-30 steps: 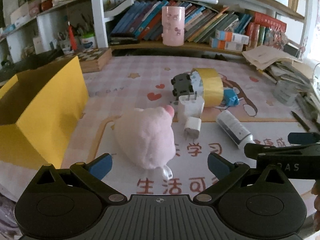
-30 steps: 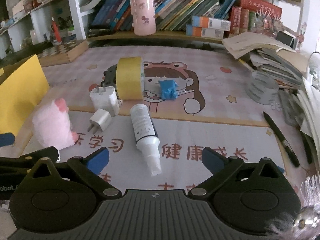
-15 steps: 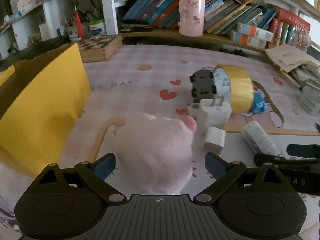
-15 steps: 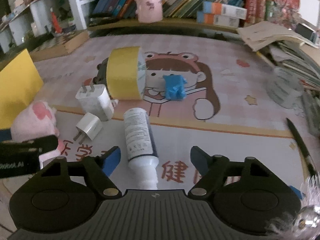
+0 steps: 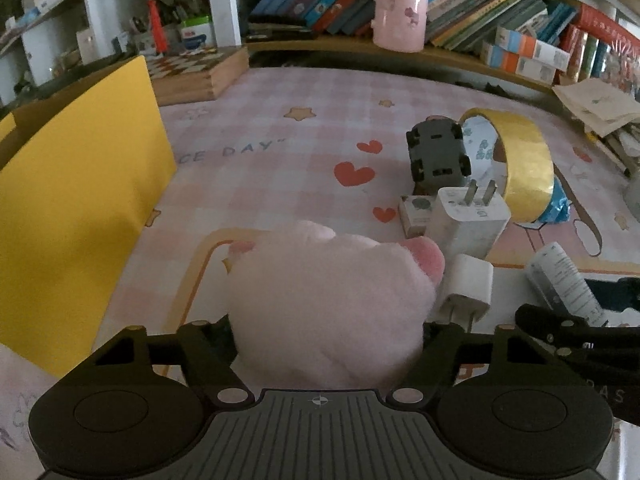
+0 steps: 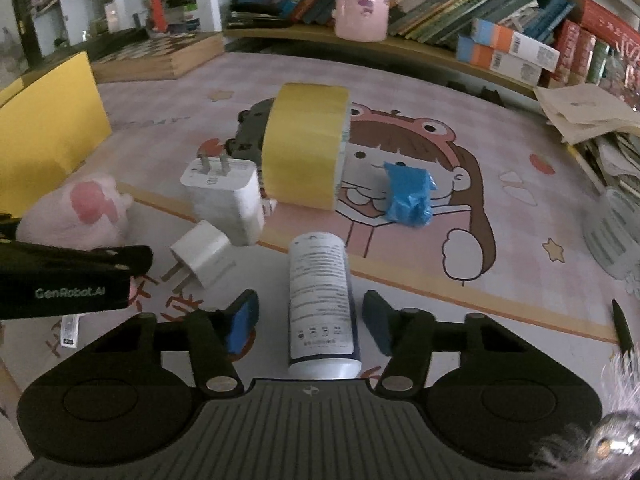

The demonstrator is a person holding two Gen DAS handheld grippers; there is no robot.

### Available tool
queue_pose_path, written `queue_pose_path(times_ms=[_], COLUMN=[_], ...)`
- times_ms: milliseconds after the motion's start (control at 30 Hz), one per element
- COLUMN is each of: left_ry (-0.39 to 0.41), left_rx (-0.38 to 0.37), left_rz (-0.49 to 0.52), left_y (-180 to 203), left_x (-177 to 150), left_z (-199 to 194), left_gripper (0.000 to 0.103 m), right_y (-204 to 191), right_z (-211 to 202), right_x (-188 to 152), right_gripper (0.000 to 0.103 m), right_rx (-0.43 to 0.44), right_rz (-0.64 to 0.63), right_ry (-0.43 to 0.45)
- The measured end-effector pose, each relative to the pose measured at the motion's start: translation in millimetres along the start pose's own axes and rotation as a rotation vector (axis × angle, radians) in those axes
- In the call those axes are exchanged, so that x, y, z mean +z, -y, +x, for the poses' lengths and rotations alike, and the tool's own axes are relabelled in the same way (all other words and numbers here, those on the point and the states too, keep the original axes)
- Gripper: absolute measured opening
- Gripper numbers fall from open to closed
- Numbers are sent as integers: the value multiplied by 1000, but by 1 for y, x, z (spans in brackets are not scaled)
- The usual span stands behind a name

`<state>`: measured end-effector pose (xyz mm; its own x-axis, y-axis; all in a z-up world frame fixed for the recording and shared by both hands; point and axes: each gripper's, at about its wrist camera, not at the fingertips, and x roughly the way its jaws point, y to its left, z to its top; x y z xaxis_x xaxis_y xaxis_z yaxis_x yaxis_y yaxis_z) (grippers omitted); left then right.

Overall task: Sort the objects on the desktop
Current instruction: 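Grasp the pink plush pig with the left tool while the right tool grasps the white spray bottle, then carry the plush pig and spray bottle with both tools toward the yellow box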

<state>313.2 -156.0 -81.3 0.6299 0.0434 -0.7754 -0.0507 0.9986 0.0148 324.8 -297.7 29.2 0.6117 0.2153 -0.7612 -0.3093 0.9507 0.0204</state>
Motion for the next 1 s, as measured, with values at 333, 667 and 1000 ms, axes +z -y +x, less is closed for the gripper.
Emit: queue_pose_path(times_ms=[333, 667, 1000], left_ry=[42, 177, 275], left_rx=[-35, -125, -176], left_rz=[-62, -56, -16], left_y=[-12, -17, -38], left_x=[0, -4, -21], left_z=[-25, -94, -144], left_gripper=[65, 65, 65], right_y=[5, 10, -27], right_z=[-16, -70, -133], right_x=[-3, -6, -13], right_gripper=[30, 30, 30], right_rx=[-12, 21, 35], right_rz=[58, 203, 212], right_ry=[27, 104, 202])
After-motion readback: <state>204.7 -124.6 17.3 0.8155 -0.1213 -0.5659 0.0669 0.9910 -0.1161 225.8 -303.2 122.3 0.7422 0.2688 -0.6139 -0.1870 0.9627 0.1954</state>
